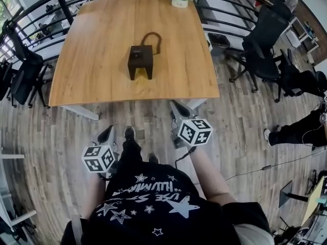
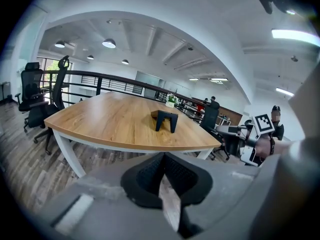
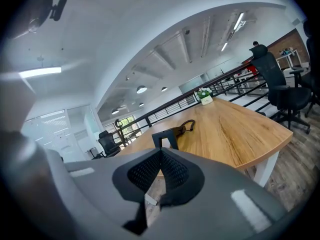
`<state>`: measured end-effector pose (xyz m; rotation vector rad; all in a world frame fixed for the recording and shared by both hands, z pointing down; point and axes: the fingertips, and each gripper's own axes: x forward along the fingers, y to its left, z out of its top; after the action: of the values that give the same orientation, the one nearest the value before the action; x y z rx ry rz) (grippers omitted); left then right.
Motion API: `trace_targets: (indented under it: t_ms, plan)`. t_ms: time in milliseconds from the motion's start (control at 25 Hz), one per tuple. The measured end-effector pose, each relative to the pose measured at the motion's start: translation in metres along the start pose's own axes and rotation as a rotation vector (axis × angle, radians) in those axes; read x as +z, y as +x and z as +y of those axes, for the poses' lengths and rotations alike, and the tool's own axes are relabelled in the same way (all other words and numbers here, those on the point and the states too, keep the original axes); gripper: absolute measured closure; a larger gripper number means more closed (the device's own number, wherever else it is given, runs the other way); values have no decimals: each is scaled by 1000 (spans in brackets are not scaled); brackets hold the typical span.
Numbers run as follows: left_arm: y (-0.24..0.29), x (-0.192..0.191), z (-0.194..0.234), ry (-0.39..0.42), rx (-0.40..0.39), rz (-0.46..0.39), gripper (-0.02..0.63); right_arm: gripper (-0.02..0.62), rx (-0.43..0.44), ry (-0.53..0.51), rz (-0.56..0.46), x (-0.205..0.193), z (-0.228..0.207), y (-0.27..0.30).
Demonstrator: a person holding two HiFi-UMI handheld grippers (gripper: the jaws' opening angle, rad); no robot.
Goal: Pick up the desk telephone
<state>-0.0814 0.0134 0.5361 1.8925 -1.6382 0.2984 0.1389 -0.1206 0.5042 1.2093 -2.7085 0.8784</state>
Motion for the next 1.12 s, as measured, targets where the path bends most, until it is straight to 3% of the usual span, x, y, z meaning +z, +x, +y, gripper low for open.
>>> trace_targets:
  t_ms: [200, 520, 1000, 1120]
  plan:
    - [31, 28, 23, -2, -23, -8, 604, 595, -25, 0, 2, 14, -6, 37]
    - [84, 85, 64, 14, -62, -2, 604, 595, -50, 91, 21, 26, -6, 111]
    - [131, 128, 109, 52, -130, 32, 604, 592, -56, 304, 54, 4, 11, 183]
    - [140, 136, 116, 48, -148, 30, 604, 560, -25, 409, 43, 4, 19, 195]
